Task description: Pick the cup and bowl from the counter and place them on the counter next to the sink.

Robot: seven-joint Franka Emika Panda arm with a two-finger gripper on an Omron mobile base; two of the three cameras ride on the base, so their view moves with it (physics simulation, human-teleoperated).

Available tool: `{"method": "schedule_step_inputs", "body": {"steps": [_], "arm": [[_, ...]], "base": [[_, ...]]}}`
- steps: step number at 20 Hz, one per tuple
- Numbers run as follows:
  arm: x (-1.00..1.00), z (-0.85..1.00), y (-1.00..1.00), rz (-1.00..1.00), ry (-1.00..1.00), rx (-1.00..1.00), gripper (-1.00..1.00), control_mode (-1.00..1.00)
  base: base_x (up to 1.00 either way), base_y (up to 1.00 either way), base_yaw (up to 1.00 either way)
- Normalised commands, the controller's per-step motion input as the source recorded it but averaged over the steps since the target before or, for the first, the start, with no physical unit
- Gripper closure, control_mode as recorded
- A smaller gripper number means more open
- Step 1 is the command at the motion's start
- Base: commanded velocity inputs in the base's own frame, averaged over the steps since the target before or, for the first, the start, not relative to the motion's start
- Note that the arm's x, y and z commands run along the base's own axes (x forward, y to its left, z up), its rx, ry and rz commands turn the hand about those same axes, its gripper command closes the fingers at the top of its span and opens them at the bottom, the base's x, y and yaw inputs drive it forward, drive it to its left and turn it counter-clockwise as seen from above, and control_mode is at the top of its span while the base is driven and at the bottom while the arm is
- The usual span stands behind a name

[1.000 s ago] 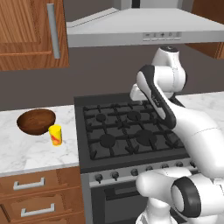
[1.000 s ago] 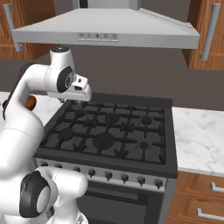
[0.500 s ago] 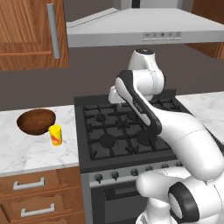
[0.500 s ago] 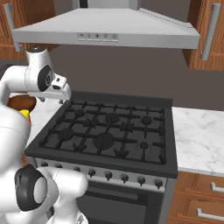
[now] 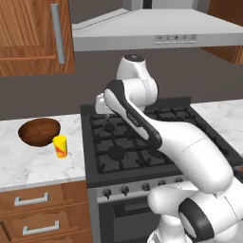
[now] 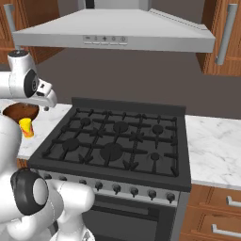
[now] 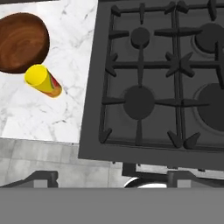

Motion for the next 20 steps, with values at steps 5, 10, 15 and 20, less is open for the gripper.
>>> {"method": "schedule_step_inputs", "body": {"steps": [5, 10, 15, 20], "arm": [[0.00, 0.00, 0.47, 0.00, 0.00, 0.18, -1.00, -1.00], [0.00, 0.00, 0.63, 0.01, 0.00, 0.02, -1.00, -1.00], [0.00, 0.00, 0.63, 0.02, 0.00, 0.00, -1.00, -1.00], [0.15, 0.00, 0.35, 0.01, 0.00, -0.01, -1.00, -1.00]], "base": [[0.00, 0.00, 0.00], [0.00, 0.00, 0.00], [0.00, 0.00, 0.00], [0.00, 0.00, 0.00]]}}
